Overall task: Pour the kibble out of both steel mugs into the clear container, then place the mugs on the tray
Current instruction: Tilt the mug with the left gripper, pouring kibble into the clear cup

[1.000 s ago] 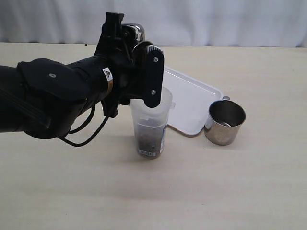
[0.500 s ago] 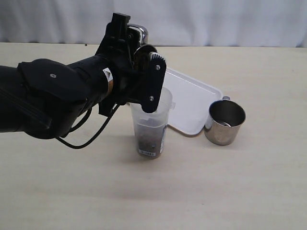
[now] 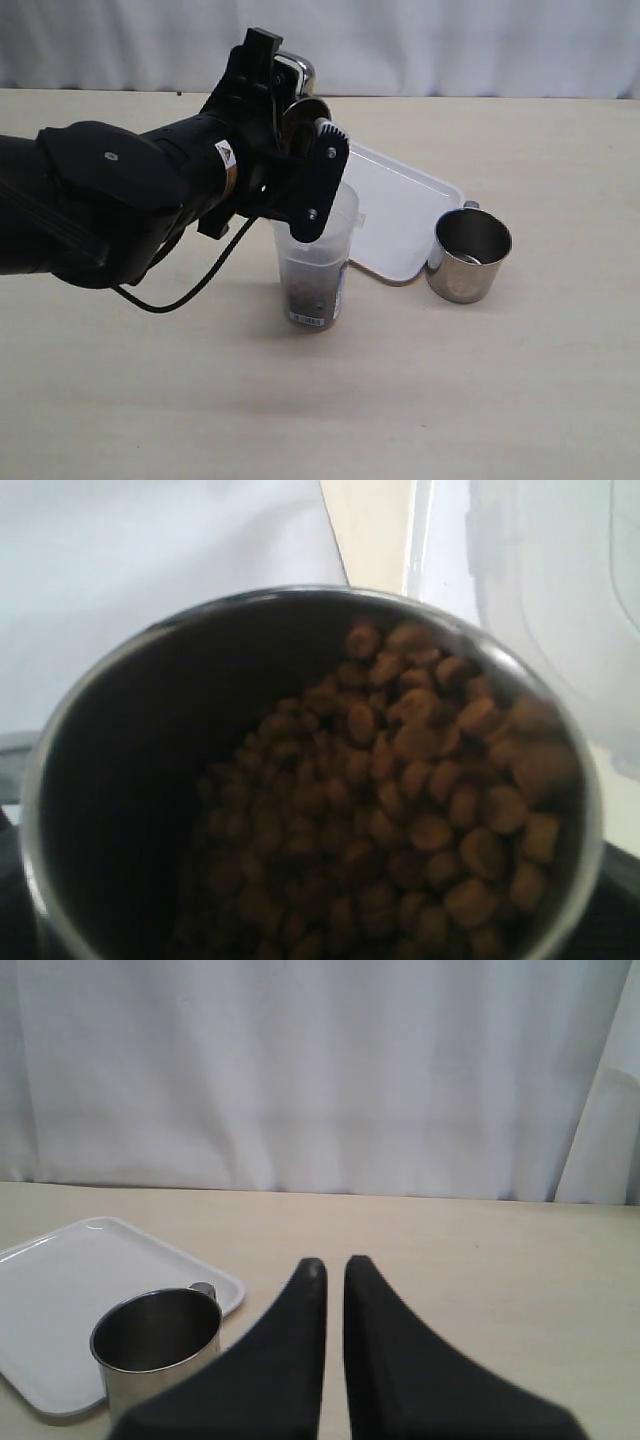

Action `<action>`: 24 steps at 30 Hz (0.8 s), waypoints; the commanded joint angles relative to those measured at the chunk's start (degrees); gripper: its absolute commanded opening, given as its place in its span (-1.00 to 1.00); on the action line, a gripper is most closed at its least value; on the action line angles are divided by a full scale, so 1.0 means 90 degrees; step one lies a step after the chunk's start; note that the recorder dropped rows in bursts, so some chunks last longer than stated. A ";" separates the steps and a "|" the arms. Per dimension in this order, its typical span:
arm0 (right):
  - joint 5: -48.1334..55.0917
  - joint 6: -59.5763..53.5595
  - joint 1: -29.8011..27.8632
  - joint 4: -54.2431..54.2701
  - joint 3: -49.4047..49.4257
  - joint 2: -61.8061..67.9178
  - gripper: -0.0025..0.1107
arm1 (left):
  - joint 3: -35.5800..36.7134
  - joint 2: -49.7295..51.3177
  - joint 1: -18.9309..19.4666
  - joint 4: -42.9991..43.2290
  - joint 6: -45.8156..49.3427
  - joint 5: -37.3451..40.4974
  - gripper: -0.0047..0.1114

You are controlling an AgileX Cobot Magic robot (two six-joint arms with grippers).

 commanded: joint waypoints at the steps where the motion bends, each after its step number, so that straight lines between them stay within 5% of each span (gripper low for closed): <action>1: 0.0004 -0.0018 -0.0021 0.0007 0.0030 -0.0021 -0.87 | -0.0215 -0.0026 -0.0017 0.0126 0.0018 0.0049 -0.92; 24: 0.0004 -0.0018 -0.0021 0.0007 0.0030 -0.0021 -0.87 | -0.0327 -0.0026 -0.0017 0.0126 0.1360 -0.0054 -0.92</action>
